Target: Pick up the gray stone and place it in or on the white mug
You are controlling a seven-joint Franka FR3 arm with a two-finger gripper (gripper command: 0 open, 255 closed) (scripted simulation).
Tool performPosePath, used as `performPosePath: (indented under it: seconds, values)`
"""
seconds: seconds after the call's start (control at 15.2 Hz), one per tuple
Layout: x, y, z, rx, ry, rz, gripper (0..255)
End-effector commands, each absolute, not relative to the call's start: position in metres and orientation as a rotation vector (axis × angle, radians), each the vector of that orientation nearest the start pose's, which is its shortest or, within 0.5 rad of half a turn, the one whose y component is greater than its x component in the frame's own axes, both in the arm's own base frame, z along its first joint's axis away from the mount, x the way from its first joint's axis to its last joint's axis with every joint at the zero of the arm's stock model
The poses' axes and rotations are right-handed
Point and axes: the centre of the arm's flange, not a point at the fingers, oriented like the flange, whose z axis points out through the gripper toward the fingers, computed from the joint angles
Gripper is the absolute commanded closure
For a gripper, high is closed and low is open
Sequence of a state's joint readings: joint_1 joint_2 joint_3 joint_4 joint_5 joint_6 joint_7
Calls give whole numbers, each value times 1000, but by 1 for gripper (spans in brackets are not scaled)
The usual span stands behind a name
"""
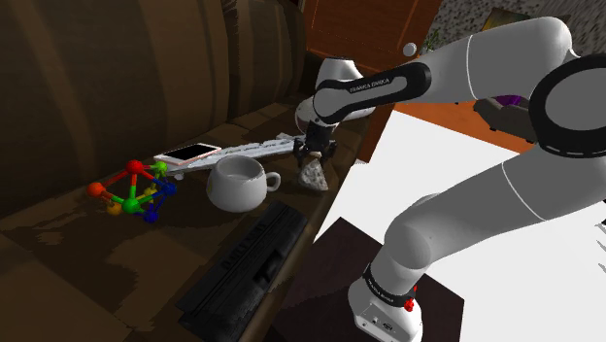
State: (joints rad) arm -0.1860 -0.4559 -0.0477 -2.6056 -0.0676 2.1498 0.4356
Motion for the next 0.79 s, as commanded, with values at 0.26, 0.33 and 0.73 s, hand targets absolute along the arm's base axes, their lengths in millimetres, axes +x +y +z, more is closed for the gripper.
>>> performPosePath:
  seconds: [0.26, 0.33, 0.73]
  values:
    - [378, -93, 437, -3022, 980, -5, 255]
    - [378, -93, 442, -3022, 980, -5, 255]
    - [378, -93, 474, -3022, 980, -5, 255]
